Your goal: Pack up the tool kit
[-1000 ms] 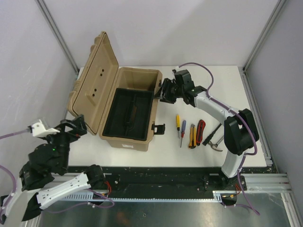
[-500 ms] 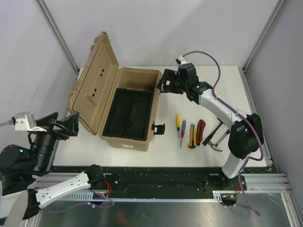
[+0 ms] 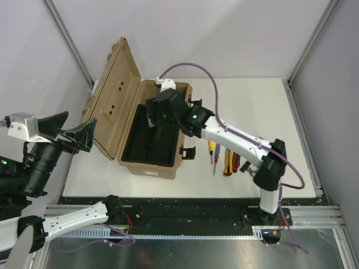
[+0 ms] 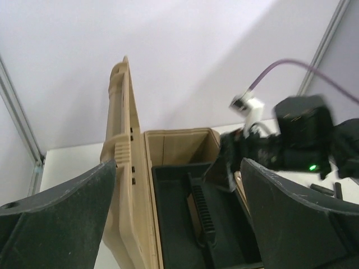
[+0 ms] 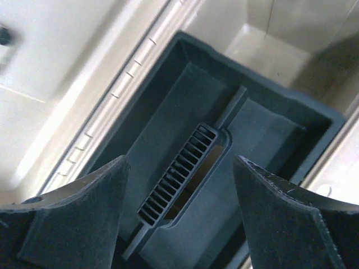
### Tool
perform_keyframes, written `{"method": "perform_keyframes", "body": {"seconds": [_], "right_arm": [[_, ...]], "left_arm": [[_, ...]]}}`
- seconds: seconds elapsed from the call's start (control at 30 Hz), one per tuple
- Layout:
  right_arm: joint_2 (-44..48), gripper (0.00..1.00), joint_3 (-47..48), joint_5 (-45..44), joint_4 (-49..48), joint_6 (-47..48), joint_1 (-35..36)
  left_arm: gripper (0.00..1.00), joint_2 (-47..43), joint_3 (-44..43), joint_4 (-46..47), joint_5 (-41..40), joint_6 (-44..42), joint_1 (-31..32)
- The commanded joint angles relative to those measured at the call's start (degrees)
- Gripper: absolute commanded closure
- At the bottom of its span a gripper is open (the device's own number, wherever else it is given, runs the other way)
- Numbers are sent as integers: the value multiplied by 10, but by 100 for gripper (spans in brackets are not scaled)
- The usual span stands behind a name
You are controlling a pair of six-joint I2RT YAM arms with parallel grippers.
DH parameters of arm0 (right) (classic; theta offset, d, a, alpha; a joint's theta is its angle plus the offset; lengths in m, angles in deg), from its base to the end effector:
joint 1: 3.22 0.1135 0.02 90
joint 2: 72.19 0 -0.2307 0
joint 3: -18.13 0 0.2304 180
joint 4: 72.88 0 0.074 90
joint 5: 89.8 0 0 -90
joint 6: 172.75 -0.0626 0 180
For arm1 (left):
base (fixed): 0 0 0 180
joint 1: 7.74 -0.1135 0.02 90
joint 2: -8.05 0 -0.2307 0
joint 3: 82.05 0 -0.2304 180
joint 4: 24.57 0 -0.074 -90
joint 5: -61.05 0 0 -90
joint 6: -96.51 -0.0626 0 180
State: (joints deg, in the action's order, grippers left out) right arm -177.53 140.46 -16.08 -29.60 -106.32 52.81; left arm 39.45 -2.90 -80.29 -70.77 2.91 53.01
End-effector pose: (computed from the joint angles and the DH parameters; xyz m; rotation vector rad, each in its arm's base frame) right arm 0.2501 0.3398 0.3439 -0.3986 2.0220 0.5909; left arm 0.0468 0.0019 0.4781 0.1520 1.3933 -0.3450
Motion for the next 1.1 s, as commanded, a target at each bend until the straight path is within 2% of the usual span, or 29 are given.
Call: {"method": "perform_keyframes", "body": {"seconds": [0.0, 0.33, 0.53, 0.7, 0.73, 0.77, 0.9, 0.97, 1.07], "right_arm": [[-67, 23, 68, -50, 75, -37, 5], [-213, 34, 247, -74, 226, -133, 42], [-242, 46, 266, -84, 263, -197, 56], [-252, 50, 259, -83, 276, -229, 59], [-255, 52, 258, -80, 275, -233, 59], [-257, 59, 258, -74, 271, -235, 58], [-246, 93, 257, -82, 243, -234, 57], [-232, 98, 252, -93, 224, -229, 57], [-206, 100, 236, -105, 197, -223, 54]], "left_arm": [[4, 48, -31, 9, 52, -55, 2], [5, 43, 47, 26, 118, 2, 2], [4, -4, 88, 29, 109, 14, 2], [4, -39, 127, 28, 113, 14, 2], [4, -43, 133, 28, 114, 14, 2], [4, -46, 137, 29, 114, 14, 2], [4, -57, 145, 29, 120, 13, 2], [4, -61, 147, 28, 124, 10, 2], [4, -65, 149, 28, 127, 9, 2]]}}
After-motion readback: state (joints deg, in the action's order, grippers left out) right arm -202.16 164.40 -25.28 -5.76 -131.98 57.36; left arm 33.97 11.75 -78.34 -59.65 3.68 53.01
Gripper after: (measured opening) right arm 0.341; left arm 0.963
